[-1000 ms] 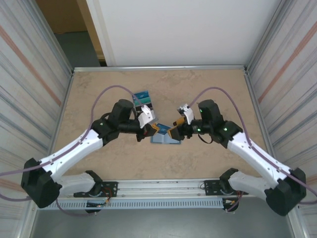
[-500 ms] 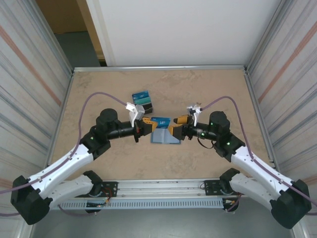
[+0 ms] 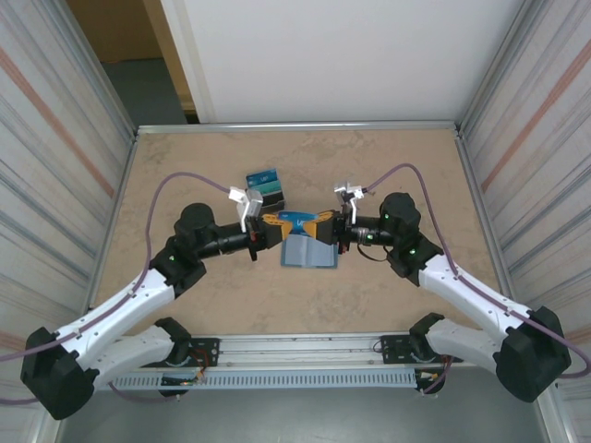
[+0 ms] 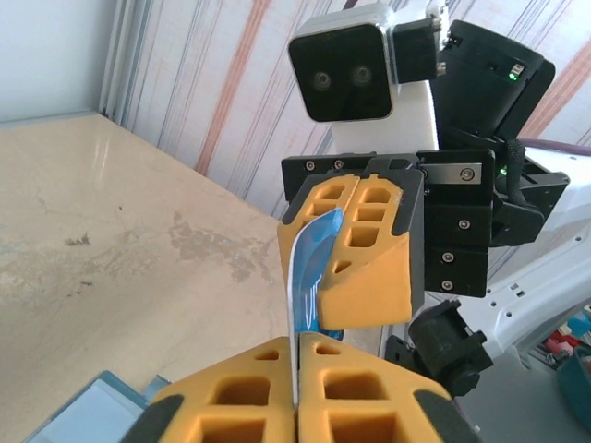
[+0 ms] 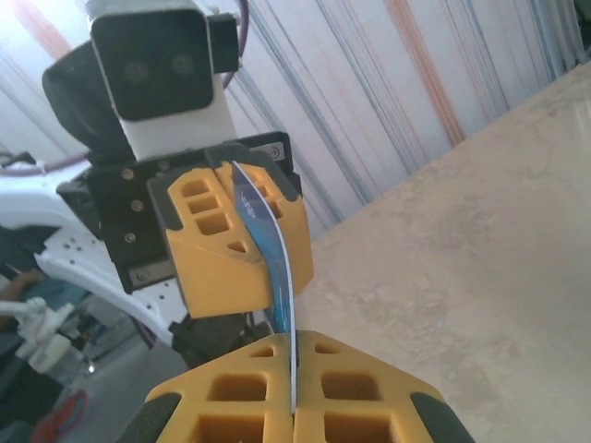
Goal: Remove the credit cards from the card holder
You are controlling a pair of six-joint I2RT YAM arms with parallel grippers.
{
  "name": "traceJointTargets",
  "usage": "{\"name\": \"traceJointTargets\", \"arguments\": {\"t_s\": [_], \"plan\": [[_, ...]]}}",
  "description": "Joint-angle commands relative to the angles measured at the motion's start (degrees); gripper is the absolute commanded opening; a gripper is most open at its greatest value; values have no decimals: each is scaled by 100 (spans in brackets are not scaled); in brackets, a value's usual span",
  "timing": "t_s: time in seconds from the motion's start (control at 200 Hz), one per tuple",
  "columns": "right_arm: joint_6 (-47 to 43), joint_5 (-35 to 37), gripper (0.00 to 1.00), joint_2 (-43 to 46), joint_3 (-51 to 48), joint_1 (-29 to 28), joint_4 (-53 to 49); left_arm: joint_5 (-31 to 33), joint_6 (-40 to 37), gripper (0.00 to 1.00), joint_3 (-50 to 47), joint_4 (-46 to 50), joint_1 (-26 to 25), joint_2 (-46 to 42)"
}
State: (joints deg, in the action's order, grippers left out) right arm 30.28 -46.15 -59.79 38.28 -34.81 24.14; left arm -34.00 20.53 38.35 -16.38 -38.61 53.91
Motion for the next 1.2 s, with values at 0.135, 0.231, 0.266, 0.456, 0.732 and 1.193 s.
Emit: {"name": "traceJointTargets", "arguments": {"t_s": [0.135, 0.231, 0.266, 0.456, 0.732, 1.193], "plan": [[-1085, 334, 0, 189, 629, -162, -1740, 174, -1666, 60, 1001, 2040, 262, -293], [-1442, 438, 0, 255, 816, -161, -2514, 323, -2559, 65, 1582, 3054, 264, -222], [-1536, 457, 0, 261, 884, -166, -2720, 335, -2814, 66, 1783, 3342, 264, -154], [-1786, 329, 0, 232, 1080, -153, -3322, 160, -3734, 65, 2637, 4420, 219, 544], [-1925, 222, 0, 156, 1244, -157, -3596, -397, -4577, 56, 3618, 5486, 146, 1703], [-2000, 159, 0, 4, 1259, -27, -3592, -907, -5437, 38, 4231, 6463, 52, 2776]]}}
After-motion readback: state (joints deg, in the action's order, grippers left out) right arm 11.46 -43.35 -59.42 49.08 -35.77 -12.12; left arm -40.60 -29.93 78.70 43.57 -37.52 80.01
